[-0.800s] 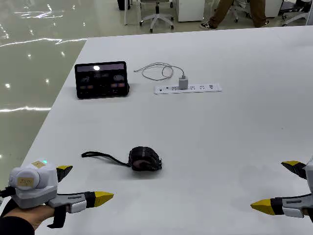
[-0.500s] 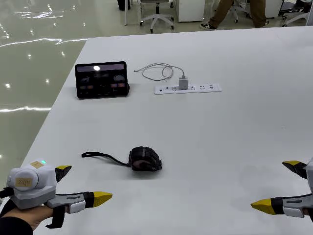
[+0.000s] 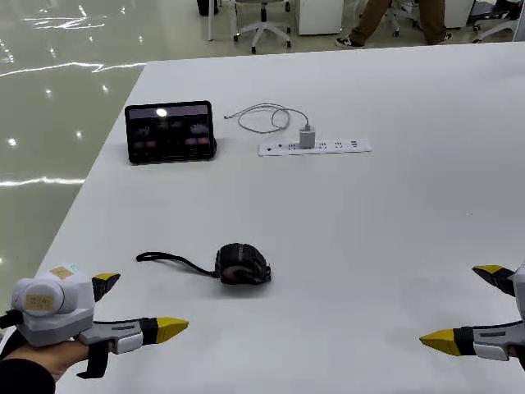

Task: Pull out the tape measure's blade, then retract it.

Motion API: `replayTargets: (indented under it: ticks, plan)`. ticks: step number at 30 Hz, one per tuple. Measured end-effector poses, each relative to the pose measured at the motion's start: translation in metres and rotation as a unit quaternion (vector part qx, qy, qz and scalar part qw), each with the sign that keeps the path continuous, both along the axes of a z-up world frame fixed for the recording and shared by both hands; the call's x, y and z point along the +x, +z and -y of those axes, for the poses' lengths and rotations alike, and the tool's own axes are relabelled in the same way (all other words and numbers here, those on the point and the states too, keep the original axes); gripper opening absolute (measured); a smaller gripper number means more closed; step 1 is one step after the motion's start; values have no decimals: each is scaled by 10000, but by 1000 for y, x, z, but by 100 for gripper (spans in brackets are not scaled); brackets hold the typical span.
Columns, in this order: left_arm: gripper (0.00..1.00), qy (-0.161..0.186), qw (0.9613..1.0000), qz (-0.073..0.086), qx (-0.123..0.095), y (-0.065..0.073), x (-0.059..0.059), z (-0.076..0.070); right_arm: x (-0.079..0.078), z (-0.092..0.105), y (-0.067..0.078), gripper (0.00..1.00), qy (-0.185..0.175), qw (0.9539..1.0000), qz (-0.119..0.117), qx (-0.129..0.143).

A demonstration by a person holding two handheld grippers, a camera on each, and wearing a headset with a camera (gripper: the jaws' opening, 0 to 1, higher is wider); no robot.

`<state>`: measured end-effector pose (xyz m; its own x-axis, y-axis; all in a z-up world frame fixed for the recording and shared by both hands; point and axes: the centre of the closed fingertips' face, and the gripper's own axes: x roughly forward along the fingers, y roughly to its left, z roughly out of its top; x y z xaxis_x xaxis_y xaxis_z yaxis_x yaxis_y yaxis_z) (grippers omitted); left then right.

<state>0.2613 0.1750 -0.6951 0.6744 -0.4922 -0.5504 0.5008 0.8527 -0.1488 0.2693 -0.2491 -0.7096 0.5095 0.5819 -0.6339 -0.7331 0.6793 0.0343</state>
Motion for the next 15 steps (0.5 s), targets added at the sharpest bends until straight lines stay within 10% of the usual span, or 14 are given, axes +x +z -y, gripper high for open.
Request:
replayTargets:
  ticks: [15]
  plan:
    - [100, -60, 10000, 15, -18, 0, 2, 6, 8, 12, 3, 100, -166, 9997, 167, -11]
